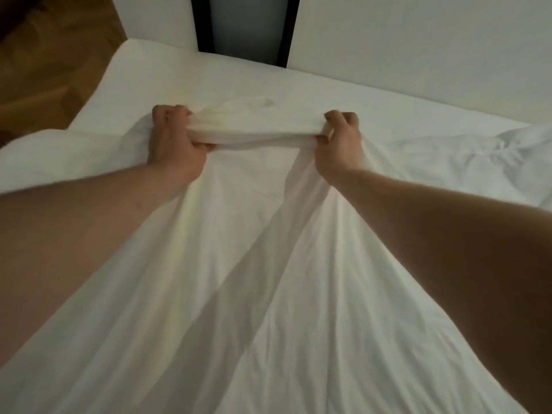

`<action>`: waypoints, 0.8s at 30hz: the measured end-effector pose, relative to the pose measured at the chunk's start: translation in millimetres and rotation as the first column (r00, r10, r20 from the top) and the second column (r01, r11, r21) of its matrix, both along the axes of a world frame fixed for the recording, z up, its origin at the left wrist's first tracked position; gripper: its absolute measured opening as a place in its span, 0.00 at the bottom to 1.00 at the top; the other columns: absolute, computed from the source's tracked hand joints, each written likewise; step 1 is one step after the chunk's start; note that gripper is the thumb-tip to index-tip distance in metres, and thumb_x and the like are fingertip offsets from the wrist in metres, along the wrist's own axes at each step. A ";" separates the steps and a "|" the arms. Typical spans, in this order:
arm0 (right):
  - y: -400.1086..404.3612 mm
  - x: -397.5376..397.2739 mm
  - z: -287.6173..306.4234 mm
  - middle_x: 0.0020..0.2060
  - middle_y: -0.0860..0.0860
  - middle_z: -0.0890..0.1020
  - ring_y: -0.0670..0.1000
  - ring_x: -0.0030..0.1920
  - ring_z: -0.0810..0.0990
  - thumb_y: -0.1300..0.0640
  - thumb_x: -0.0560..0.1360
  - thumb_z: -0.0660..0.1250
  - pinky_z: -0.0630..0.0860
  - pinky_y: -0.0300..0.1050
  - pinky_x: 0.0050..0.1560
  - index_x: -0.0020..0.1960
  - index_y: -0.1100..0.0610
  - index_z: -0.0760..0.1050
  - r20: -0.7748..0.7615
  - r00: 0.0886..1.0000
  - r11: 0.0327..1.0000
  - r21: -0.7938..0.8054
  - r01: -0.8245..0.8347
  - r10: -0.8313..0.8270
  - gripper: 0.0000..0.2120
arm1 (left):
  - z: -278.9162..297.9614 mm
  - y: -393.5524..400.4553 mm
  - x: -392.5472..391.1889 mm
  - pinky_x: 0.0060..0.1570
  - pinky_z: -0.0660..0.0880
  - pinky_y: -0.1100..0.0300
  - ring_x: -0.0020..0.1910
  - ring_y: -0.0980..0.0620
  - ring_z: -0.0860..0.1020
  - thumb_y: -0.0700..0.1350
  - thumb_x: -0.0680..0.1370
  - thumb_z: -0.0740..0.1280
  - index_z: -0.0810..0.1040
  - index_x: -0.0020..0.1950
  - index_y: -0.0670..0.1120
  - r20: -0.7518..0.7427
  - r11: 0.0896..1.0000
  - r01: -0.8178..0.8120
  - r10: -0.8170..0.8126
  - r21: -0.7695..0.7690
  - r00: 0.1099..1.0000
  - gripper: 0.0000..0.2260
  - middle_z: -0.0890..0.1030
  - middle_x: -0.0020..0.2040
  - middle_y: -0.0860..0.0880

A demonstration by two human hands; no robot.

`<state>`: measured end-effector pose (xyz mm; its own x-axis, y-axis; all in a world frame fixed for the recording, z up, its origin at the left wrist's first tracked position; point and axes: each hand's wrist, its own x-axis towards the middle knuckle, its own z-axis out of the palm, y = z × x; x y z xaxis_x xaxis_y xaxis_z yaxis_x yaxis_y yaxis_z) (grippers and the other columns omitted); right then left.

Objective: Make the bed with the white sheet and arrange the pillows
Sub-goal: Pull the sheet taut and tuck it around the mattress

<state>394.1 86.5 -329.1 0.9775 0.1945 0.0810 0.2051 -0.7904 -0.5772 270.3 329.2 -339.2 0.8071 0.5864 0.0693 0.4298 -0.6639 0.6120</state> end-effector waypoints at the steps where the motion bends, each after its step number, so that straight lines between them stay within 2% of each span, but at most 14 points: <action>1: 3.8 1.5 3.2 0.73 0.54 0.67 0.60 0.65 0.76 0.60 0.77 0.65 0.73 0.50 0.65 0.76 0.51 0.66 -0.080 0.997 0.999 -0.038 -0.004 0.001 0.27 | 3.6 2.2 -1.1 0.69 0.66 0.55 0.71 0.43 0.68 0.46 0.73 0.76 0.62 0.77 0.44 -0.108 0.998 0.032 -0.036 -0.046 0.993 0.36 0.54 0.79 0.42; 3: 3.0 -10.1 -2.7 0.81 0.53 0.56 0.58 0.73 0.72 0.56 0.78 0.67 0.69 0.52 0.73 0.83 0.50 0.53 -0.222 0.975 0.989 -0.135 -0.061 0.030 0.37 | 1.4 -5.1 -14.8 0.72 0.65 0.53 0.77 0.45 0.63 0.48 0.72 0.78 0.48 0.82 0.49 -0.307 0.995 0.066 -0.087 -0.077 0.948 0.49 0.38 0.82 0.46; 4: 0.4 -25.1 -8.1 0.83 0.53 0.52 0.58 0.76 0.68 0.54 0.79 0.67 0.66 0.51 0.75 0.83 0.50 0.51 -0.254 0.964 0.975 -0.181 -0.125 0.077 0.38 | -5.0 -10.6 -29.0 0.72 0.66 0.50 0.78 0.44 0.62 0.49 0.73 0.76 0.44 0.83 0.50 -0.364 0.994 0.095 -0.106 -0.047 0.926 0.50 0.35 0.82 0.48; 6: -12.2 -63.7 -26.9 0.84 0.53 0.49 0.59 0.78 0.64 0.50 0.81 0.65 0.63 0.52 0.76 0.83 0.50 0.53 -0.323 0.930 0.921 -0.282 -0.269 0.173 0.35 | -26.4 -24.8 -68.7 0.74 0.64 0.48 0.79 0.42 0.60 0.55 0.75 0.73 0.46 0.83 0.50 -0.457 0.982 0.189 -0.175 -0.016 0.872 0.46 0.37 0.82 0.49; 8: -31.0 -112.2 -49.0 0.84 0.52 0.49 0.59 0.80 0.59 0.46 0.81 0.65 0.62 0.54 0.78 0.83 0.49 0.55 -0.459 0.866 0.850 -0.359 -0.385 0.198 0.34 | -49.3 -39.2 -124.7 0.77 0.58 0.48 0.80 0.42 0.55 0.62 0.77 0.67 0.51 0.83 0.51 -0.596 0.949 0.315 -0.269 -0.028 0.757 0.41 0.43 0.83 0.48; 11: -57.0 -193.9 -72.9 0.83 0.51 0.49 0.58 0.82 0.52 0.43 0.81 0.63 0.58 0.58 0.79 0.82 0.47 0.53 -0.605 0.767 0.760 -0.391 -0.520 0.213 0.34 | -73.3 -53.5 -217.9 0.78 0.53 0.46 0.81 0.44 0.50 0.64 0.79 0.60 0.50 0.83 0.55 -0.742 0.901 0.430 -0.331 -0.063 0.583 0.36 0.44 0.83 0.49; 13: -71.2 -249.3 -78.3 0.84 0.49 0.48 0.58 0.82 0.50 0.42 0.81 0.61 0.57 0.58 0.79 0.83 0.46 0.50 -0.663 0.721 0.731 -0.388 -0.561 0.201 0.36 | -82.2 -59.9 -270.2 0.79 0.51 0.46 0.82 0.45 0.48 0.64 0.80 0.58 0.48 0.83 0.56 -0.780 0.912 0.387 -0.338 -0.133 0.527 0.35 0.43 0.83 0.50; 17: -92.3 -336.3 -69.9 0.84 0.48 0.47 0.56 0.83 0.50 0.42 0.81 0.61 0.56 0.54 0.79 0.84 0.48 0.47 -0.766 0.626 0.711 -0.358 -0.605 0.147 0.38 | -76.0 -68.1 -347.2 0.78 0.54 0.47 0.81 0.46 0.50 0.66 0.77 0.56 0.48 0.83 0.56 -0.817 0.933 0.297 -0.327 -0.202 0.474 0.37 0.45 0.83 0.50; 19: -97.8 -364.2 -58.9 0.83 0.51 0.51 0.55 0.82 0.53 0.45 0.81 0.63 0.54 0.47 0.79 0.84 0.50 0.50 -0.823 0.552 0.726 -0.296 -0.621 0.137 0.37 | -60.7 -66.2 -378.6 0.78 0.54 0.48 0.81 0.45 0.50 0.64 0.79 0.59 0.48 0.83 0.54 -0.840 0.916 0.276 -0.382 -0.291 0.385 0.37 0.45 0.83 0.50; 21: -99.7 -385.5 -46.9 0.83 0.54 0.56 0.54 0.82 0.57 0.46 0.81 0.65 0.55 0.43 0.78 0.83 0.52 0.54 -0.845 0.519 0.768 -0.248 -0.591 0.126 0.36 | -37.0 -65.6 -403.1 0.78 0.54 0.52 0.81 0.46 0.52 0.60 0.81 0.60 0.48 0.83 0.51 -0.846 0.891 0.219 -0.448 -0.398 0.289 0.36 0.48 0.83 0.49; 22: -99.1 -393.0 -40.0 0.82 0.54 0.57 0.53 0.81 0.60 0.46 0.80 0.65 0.57 0.43 0.78 0.83 0.53 0.55 -0.844 0.523 0.793 -0.237 -0.561 0.117 0.36 | -25.8 -65.8 -411.7 0.78 0.55 0.54 0.80 0.46 0.54 0.59 0.81 0.61 0.50 0.83 0.50 -0.842 0.888 0.188 -0.458 -0.419 0.284 0.35 0.50 0.83 0.49; 24: -93.8 -403.4 -22.6 0.83 0.52 0.56 0.53 0.78 0.65 0.47 0.81 0.65 0.61 0.46 0.77 0.83 0.51 0.56 -0.839 0.530 0.819 -0.217 -0.532 0.122 0.35 | -5.2 -66.3 -424.7 0.77 0.57 0.55 0.78 0.47 0.59 0.58 0.81 0.61 0.54 0.82 0.50 -0.828 0.904 0.128 -0.426 -0.408 0.365 0.32 0.54 0.82 0.49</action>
